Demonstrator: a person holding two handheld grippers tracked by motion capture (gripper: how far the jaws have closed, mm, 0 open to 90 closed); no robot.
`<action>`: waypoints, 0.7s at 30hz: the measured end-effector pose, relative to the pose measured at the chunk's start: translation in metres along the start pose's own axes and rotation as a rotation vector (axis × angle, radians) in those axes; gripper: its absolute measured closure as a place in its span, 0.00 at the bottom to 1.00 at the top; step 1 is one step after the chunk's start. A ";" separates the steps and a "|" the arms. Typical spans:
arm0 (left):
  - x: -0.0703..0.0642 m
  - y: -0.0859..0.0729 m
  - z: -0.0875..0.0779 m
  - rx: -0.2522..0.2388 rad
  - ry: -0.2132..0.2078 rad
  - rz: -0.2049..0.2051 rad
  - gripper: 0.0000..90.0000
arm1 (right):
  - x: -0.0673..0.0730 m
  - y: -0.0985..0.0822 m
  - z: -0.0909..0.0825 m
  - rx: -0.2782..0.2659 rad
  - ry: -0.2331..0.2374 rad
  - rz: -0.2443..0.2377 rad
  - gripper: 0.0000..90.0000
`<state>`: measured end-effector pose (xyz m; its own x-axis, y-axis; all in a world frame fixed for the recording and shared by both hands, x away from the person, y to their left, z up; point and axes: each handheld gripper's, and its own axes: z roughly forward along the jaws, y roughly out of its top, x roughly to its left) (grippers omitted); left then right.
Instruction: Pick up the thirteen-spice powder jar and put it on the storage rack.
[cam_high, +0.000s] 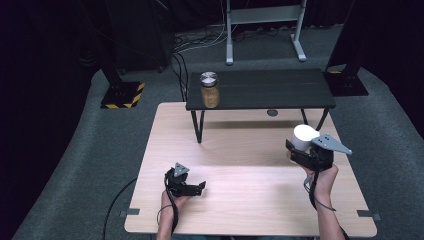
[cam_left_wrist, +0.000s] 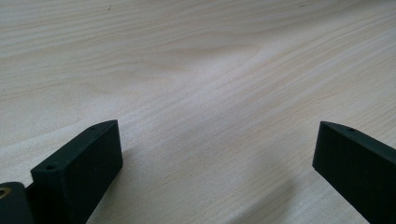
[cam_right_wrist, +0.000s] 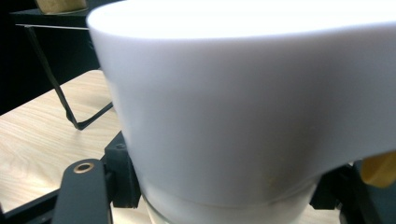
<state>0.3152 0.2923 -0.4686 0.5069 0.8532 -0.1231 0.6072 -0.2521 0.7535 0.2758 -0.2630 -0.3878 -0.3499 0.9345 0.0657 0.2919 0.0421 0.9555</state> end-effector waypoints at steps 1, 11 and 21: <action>0.000 0.000 0.000 0.000 -0.001 0.001 0.01 | 0.000 0.001 0.000 0.001 -0.001 -0.001 0.33; 0.001 0.000 0.000 -0.001 -0.003 0.001 0.01 | -0.002 0.016 0.006 -0.011 -0.004 -0.019 0.33; 0.001 0.000 0.000 -0.001 -0.004 0.000 0.01 | -0.005 0.031 0.012 -0.003 -0.008 -0.031 0.33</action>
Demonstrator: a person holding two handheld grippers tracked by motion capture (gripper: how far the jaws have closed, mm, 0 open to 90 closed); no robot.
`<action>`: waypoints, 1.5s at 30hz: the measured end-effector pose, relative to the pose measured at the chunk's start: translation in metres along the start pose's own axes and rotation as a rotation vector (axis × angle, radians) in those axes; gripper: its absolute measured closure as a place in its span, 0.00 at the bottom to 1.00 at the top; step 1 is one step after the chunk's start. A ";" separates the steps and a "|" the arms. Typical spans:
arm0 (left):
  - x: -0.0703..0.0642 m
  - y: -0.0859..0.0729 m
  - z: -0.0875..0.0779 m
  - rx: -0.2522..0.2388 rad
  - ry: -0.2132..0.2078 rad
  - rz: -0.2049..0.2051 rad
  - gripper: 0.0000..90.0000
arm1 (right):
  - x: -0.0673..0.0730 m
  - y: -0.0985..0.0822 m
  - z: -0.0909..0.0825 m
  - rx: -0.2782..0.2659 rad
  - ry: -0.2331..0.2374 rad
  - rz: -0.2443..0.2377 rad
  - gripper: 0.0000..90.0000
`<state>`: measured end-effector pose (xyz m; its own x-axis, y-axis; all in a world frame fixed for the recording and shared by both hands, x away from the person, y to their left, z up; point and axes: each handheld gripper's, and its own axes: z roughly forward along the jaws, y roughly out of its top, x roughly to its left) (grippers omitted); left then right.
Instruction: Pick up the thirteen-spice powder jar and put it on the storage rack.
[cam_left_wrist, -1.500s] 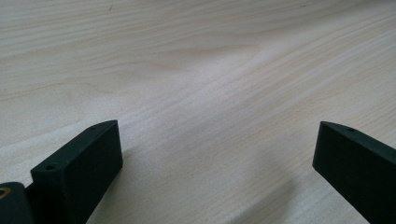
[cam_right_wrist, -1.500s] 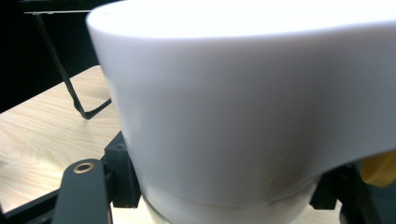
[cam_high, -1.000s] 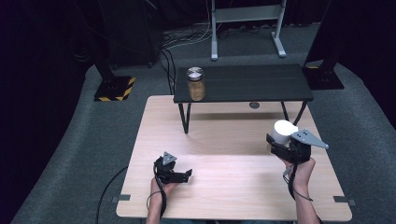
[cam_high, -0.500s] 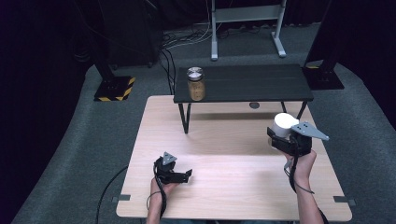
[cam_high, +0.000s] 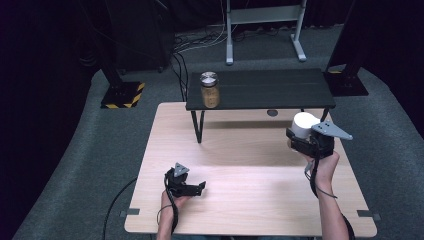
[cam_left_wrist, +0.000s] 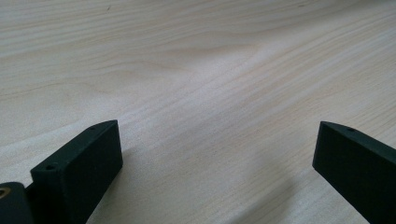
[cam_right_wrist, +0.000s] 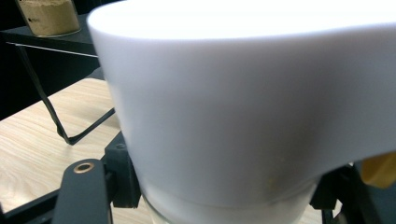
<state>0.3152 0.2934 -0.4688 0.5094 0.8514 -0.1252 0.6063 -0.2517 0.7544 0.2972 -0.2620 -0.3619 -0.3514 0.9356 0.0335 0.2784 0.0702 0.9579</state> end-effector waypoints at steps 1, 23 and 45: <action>0.000 0.000 0.000 0.000 0.000 0.000 0.01 | 0.000 0.001 0.000 0.001 -0.002 0.001 0.33; 0.000 0.000 0.000 -0.001 -0.002 0.000 0.01 | -0.005 0.019 0.009 -0.008 -0.010 0.006 0.33; 0.001 0.000 0.000 0.000 -0.005 0.000 0.01 | -0.006 0.042 0.022 0.004 -0.017 -0.005 0.33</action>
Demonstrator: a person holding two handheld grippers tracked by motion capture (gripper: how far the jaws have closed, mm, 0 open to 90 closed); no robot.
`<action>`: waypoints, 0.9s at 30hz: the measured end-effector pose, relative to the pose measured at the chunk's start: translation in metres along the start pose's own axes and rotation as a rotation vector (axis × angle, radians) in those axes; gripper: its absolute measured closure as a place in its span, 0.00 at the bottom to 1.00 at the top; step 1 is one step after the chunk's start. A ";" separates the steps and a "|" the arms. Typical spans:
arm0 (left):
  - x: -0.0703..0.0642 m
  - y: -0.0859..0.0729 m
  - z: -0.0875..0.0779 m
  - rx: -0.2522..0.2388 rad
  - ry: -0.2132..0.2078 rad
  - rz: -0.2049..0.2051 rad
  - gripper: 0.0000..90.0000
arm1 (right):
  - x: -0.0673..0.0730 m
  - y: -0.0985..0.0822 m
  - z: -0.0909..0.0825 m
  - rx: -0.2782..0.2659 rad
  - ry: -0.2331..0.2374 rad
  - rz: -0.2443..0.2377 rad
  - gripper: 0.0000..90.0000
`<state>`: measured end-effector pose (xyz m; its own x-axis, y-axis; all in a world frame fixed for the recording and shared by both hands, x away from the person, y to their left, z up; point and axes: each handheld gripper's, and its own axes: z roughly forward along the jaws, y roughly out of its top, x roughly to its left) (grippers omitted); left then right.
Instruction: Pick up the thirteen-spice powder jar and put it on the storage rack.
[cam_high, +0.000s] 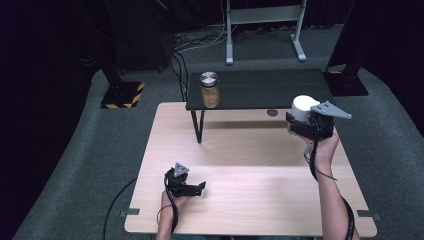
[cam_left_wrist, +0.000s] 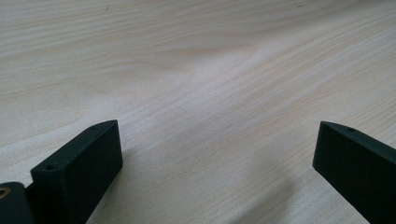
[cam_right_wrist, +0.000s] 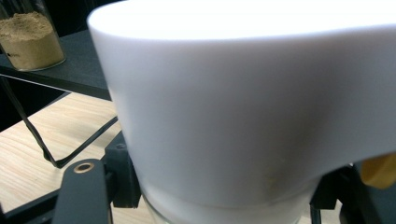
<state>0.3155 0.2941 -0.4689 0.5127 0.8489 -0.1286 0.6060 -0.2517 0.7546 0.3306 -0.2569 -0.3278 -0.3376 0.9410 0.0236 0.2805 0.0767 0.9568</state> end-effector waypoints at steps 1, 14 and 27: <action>0.000 0.000 0.000 0.000 0.000 0.000 0.01 | 0.000 0.001 0.001 0.001 0.001 0.000 0.33; 0.001 0.000 0.000 0.001 -0.005 0.000 0.01 | -0.001 0.016 0.009 0.012 -0.008 -0.001 0.33; 0.001 0.000 0.000 0.001 -0.008 0.007 0.01 | -0.001 0.035 0.015 0.017 -0.012 -0.011 0.33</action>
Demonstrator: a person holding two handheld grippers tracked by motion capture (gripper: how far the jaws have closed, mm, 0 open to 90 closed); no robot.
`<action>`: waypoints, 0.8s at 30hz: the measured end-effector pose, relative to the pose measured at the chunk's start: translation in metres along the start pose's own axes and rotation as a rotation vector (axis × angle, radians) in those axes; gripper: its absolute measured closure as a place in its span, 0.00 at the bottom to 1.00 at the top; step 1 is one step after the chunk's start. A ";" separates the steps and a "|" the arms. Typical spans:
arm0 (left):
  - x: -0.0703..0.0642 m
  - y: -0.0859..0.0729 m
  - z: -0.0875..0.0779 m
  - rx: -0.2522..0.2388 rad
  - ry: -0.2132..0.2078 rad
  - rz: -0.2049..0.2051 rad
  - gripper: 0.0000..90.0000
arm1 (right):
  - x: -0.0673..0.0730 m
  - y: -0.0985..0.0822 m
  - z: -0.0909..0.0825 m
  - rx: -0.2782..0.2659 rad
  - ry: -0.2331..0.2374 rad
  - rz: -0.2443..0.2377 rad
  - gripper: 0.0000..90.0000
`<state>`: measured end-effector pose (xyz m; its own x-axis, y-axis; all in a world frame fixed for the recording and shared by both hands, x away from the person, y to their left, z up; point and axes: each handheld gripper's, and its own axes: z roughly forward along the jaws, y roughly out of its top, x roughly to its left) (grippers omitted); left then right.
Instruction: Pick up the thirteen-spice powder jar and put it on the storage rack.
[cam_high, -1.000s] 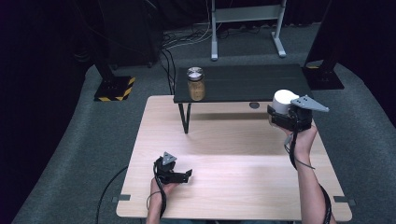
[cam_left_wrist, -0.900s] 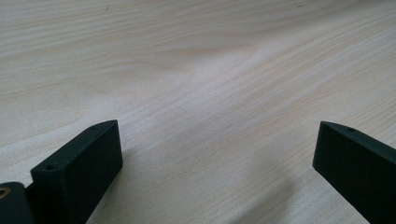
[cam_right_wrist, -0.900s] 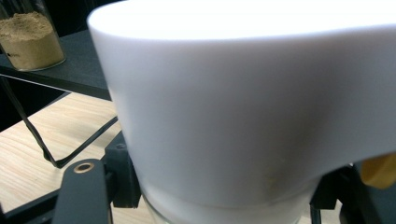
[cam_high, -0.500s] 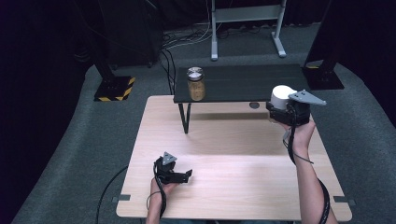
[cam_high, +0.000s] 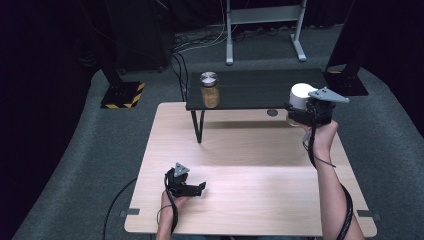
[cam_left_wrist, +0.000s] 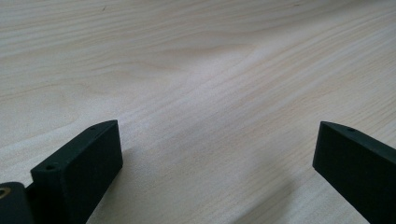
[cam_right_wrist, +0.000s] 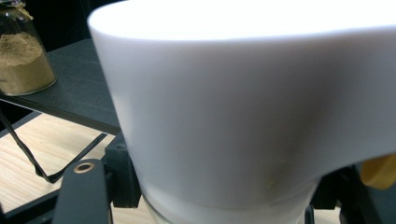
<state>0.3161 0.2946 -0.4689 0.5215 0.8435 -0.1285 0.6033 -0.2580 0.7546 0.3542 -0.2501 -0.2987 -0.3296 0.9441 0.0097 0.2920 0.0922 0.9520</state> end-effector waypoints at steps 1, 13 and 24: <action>0.000 0.000 0.000 0.000 0.000 0.000 0.01 | 0.000 0.000 0.000 0.000 0.000 0.000 0.33; 0.001 0.000 0.000 0.000 -0.004 0.002 0.01 | 0.001 0.021 0.009 -0.006 -0.012 -0.004 0.33; 0.001 -0.001 0.000 -0.002 -0.004 -0.001 0.01 | 0.002 0.035 0.028 0.003 -0.011 0.013 0.33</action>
<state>0.3159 0.2956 -0.4692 0.5230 0.8420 -0.1320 0.6027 -0.2559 0.7558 0.3891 -0.2363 -0.2740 -0.3163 0.9485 0.0188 0.2987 0.0807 0.9509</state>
